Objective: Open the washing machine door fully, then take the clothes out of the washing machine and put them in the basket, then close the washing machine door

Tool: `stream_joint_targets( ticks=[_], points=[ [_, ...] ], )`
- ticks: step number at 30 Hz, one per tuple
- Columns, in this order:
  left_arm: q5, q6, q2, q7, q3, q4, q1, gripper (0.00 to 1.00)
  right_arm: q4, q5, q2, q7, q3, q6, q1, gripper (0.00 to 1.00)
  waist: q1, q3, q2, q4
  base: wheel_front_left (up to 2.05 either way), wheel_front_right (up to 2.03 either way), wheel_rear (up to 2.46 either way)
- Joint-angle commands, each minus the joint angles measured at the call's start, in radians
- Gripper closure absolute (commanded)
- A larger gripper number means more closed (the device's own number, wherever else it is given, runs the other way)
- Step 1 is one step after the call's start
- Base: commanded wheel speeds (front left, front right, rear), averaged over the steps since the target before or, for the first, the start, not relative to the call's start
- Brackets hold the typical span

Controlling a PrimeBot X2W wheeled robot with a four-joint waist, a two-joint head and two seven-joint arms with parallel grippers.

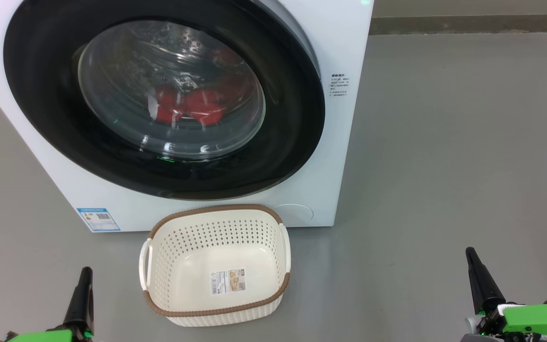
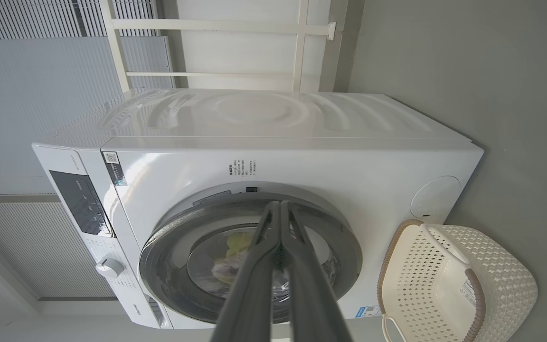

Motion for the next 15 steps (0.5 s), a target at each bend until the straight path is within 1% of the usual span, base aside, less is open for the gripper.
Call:
stream_joint_targets(
  ticks=[1,6,7,11,15],
  points=[
    [-0.004,-0.003,0.015,0.003,0.033,-0.02,-0.039,1.0,-0.03,0.005,-0.004,0.007,0.024,-0.001,-0.046,1.0,0.0,0.0,0.0,0.0,0.0,0.0,0.0],
    [-0.004,-0.003,0.015,0.003,0.033,-0.02,-0.039,1.0,-0.03,0.005,-0.004,0.007,0.024,-0.001,-0.046,1.0,0.0,0.0,0.0,0.0,0.0,0.0,0.0],
    [0.0,0.0,0.0,0.0,0.0,0.0,0.0,0.0,0.0,0.0,0.0,0.0,0.0,0.0,0.0,0.0,0.0,0.0,0.0,0.0,0.0,0.0,0.0],
    [0.0,0.0,-0.015,0.0,-0.005,0.042,0.029,0.0,0.047,0.0,0.008,-0.002,0.0,0.0,0.021,0.0,0.0,0.0,0.0,0.0,0.0,0.0,0.0],
    [0.009,0.0,-0.013,-0.011,-0.009,0.031,0.029,0.0,0.04,-0.004,0.008,-0.01,0.008,0.0,0.021,0.0,0.0007,0.001,0.0,0.001,0.0,0.0,0.0]
  ],
)
